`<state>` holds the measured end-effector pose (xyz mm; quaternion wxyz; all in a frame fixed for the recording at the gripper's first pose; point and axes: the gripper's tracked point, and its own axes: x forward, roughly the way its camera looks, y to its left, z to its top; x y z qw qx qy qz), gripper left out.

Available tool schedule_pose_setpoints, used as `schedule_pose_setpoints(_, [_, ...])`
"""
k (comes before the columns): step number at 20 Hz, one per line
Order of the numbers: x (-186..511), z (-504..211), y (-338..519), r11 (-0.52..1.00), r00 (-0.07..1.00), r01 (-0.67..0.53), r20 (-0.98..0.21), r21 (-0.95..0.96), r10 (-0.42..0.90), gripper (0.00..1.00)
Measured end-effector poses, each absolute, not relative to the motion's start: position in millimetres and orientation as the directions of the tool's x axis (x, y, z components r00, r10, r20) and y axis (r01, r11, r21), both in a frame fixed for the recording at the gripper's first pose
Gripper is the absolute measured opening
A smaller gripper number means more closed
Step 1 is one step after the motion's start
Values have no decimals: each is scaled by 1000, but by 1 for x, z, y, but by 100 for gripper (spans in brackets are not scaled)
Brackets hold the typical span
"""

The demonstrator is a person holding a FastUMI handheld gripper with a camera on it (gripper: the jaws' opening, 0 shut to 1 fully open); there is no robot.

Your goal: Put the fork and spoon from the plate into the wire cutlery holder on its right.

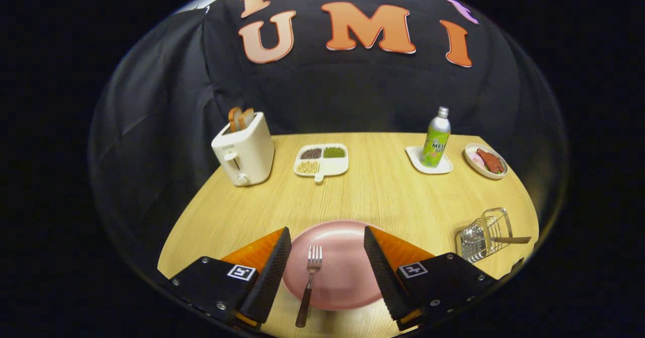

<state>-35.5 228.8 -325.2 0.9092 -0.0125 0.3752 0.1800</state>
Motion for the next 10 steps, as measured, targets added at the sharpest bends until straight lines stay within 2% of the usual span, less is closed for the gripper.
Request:
schedule_pose_setpoints(5, [-64,-384,233,919,490,-380,-821,101,293,77])
schedule_pose_setpoints(9, [-84,-411,237,915,374,-384,-886,121,274,60])
schedule_pose_setpoints(10, [-88,-416,236,914,352,-388,-898,116,263,51])
